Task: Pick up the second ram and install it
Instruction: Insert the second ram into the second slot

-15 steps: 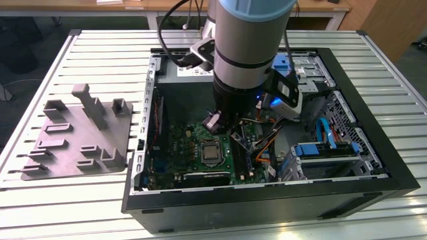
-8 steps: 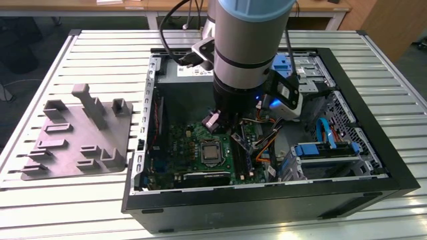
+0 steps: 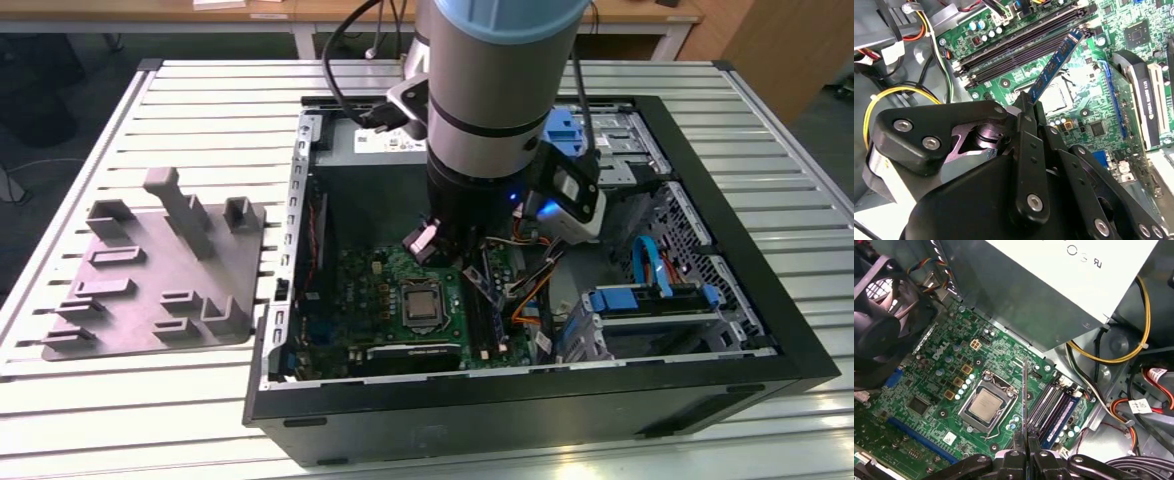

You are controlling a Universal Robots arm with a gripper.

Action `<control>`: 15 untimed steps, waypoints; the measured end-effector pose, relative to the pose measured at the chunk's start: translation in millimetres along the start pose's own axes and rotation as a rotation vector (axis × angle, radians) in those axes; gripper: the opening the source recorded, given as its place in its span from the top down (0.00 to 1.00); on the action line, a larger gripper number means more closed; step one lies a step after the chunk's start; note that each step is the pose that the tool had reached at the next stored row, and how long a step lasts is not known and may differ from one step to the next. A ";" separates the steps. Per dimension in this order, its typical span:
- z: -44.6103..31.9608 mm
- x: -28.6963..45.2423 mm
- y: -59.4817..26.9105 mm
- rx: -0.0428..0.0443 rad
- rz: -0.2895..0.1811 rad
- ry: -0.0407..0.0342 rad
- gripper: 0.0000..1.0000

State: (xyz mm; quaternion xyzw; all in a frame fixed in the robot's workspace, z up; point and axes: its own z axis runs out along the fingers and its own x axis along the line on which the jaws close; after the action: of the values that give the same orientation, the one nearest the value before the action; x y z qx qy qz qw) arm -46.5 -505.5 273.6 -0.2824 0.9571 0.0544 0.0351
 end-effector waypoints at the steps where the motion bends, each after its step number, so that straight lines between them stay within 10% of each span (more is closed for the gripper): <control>1: 0.0 0.0 0.0 0.0005 0.005 -0.0004 0.86; 15: 0.6 0.1 -0.1 0.0095 0.097 -0.0082 0.86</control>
State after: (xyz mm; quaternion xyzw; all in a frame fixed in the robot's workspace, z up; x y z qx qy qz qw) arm -46.5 -505.5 272.9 -0.2355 0.9697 0.0526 0.0377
